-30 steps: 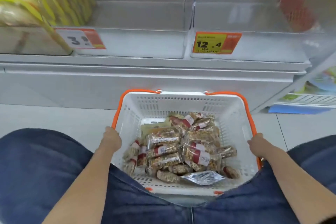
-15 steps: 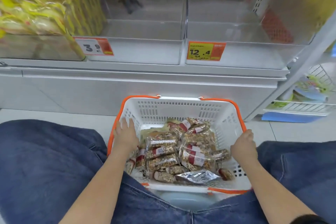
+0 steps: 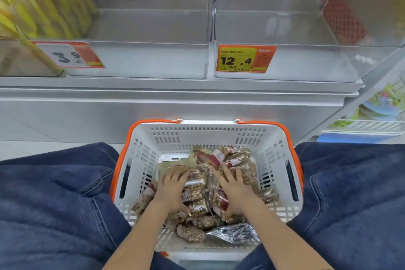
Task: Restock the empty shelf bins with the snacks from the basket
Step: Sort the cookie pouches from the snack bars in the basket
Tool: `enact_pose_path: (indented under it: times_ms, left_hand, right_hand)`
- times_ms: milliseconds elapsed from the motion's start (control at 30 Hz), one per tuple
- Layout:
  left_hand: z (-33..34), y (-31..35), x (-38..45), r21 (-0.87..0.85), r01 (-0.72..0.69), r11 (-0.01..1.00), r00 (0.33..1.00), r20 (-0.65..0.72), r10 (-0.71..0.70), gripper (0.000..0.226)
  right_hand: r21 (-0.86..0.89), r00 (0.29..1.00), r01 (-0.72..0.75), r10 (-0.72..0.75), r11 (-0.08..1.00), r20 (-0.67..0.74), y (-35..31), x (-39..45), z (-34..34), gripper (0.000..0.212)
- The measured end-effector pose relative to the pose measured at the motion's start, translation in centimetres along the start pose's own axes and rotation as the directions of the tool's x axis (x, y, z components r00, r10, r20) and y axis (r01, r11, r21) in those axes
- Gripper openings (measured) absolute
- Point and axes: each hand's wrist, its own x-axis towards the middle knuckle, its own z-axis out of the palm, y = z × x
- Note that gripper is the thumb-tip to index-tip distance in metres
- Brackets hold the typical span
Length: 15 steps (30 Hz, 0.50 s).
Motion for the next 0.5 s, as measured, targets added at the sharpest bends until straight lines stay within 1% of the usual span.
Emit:
enact_pose_path:
  times_ms: [100,167,267,333,367,400,433,467,500]
  left_hand:
    - [-1.1,0.0,0.7,0.017,0.002,1.0,0.999,-0.04,-0.002,0.113]
    - [-1.7,-0.1,1.0,-0.009,-0.001,1.0,1.0,-0.03,0.001,0.106]
    - [-1.7,-0.6,1.1,-0.13,0.026,0.991,0.999,0.023,-0.023,0.112]
    - [-1.6,-0.7,1.1,-0.302,0.059,0.952,0.998,0.028,-0.053,0.11]
    - [-1.7,-0.5,1.0,-0.412,0.07,0.909,0.997,0.012,-0.072,0.104]
    - [-1.9,-0.2,1.0,-0.518,0.064,0.853,0.996,-0.017,-0.085,0.097]
    - [-2.4,0.3,0.9,-0.599,0.058,0.799,0.997,-0.007,-0.078,0.094]
    - [-3.1,1.0,0.8,-0.664,0.04,0.747,0.999,0.011,-0.043,0.097]
    - [-3.6,1.5,0.7,-0.7,0.039,0.714,0.997,0.07,0.014,0.099]
  right_hand:
    - [0.055,1.0,0.019,-0.018,0.998,-0.021,-0.2,0.3,-1.0,0.132]
    - [0.117,0.998,0.009,-0.002,0.993,-0.065,0.1,0.3,-1.4,0.122]
    - [0.227,0.984,-0.018,0.059,0.974,-0.171,0.6,0.3,-1.7,0.098]
    - [0.284,0.956,-0.034,0.114,0.958,-0.271,0.7,0.1,-2.0,0.09]
    - [0.318,0.93,-0.037,0.149,0.947,-0.337,0.8,0.1,-2.1,0.089]
    - [0.348,0.889,-0.03,0.184,0.937,-0.419,0.9,0.1,-2.2,0.09]
    - [0.373,0.835,-0.021,0.221,0.928,-0.504,1.0,0.2,-2.5,0.092]
    - [0.381,0.776,-0.019,0.254,0.924,-0.577,1.2,0.3,-2.8,0.094]
    - [0.36,0.727,-0.045,0.278,0.932,-0.628,1.4,0.4,-3.1,0.097]
